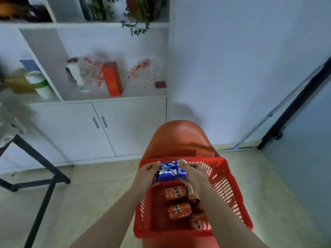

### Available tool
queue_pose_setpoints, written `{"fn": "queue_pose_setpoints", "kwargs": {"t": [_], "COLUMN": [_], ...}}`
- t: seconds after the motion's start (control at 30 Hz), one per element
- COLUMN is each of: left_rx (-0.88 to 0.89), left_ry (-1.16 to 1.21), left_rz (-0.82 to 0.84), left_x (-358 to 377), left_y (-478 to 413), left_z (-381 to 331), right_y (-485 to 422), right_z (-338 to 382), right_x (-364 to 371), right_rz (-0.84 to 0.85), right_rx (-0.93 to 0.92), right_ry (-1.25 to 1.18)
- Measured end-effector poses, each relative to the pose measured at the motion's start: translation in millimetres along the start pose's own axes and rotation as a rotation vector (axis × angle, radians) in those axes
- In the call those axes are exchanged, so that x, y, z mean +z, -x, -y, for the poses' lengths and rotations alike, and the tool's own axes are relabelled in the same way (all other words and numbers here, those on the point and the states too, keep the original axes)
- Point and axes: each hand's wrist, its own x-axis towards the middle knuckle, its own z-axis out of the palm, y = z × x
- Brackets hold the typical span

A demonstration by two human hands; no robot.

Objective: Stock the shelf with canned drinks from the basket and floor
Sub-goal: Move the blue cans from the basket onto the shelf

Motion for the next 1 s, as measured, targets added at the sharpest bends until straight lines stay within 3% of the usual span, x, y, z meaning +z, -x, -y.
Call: {"fn": "queue_pose_setpoints", "kwargs": {"t": [0.3, 0.53, 0.83, 1.0], "left_rx": [0.176, 0.257, 0.296, 0.317], "left_ry": [-0.047, -0.075, -0.115, -0.153], "left_rz": [0.365, 0.563, 0.784, 0.999], "left_x": [-24.2, 1.4, 94.7, 187.1], "left_y": [102.7, 162.4, 264.1, 347.2], "left_z": [-77.3, -119.3, -145.6, -129.1], "right_y": [134.2, 223.0, 330.3, 415.7], "right_z": [57.4, 102.2, 115.7, 107.7], "right_x": [-15.3, -55.4, -154.8, -248.1], "right_rz": [-0.080, -0.156, -0.317, -0.314], "right_rx": [-0.209, -0.381, -0.560, -0.559], "right_ry": [-0.114, -0.121, -0.183, -0.444]}}
